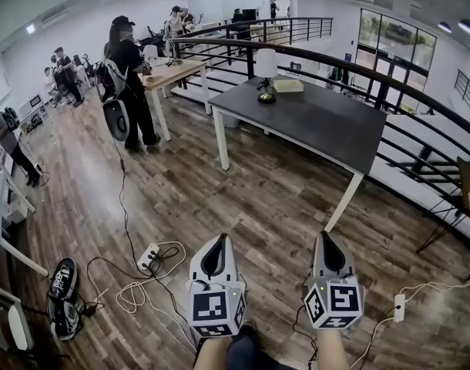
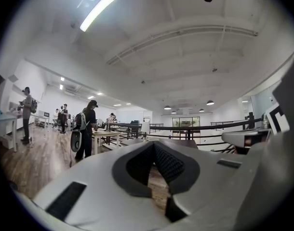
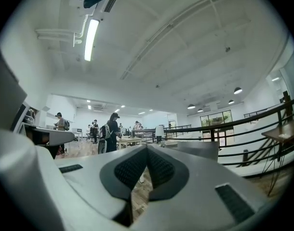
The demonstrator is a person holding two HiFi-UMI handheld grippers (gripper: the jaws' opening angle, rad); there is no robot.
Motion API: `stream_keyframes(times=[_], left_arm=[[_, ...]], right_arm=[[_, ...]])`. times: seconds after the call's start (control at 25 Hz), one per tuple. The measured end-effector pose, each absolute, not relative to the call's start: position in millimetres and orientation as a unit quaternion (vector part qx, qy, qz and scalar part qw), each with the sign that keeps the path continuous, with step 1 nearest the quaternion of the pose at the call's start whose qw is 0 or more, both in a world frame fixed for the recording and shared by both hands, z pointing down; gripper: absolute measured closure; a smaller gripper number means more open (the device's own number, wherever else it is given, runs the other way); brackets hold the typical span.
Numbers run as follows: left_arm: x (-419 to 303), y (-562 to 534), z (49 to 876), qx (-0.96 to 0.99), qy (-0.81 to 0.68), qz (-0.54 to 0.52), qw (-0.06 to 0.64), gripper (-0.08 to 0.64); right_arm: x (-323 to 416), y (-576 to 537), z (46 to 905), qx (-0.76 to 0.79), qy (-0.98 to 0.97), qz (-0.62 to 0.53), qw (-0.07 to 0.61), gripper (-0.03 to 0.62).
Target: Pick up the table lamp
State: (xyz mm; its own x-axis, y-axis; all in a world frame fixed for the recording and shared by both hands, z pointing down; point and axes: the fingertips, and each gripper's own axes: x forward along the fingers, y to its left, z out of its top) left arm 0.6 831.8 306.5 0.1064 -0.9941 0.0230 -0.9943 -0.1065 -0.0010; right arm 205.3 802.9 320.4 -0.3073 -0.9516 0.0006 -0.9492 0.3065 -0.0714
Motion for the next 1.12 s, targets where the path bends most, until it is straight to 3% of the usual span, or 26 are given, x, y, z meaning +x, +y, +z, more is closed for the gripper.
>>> stream_keyframes(times=[1.12], left_arm=[[-82.8, 615.9, 347.1, 0.760, -0.648, 0.015, 0.043, 0.549]], right_arm=[[127.2, 602.9, 337.5, -0.597, 0.802, -0.013, 0.008, 0.598]])
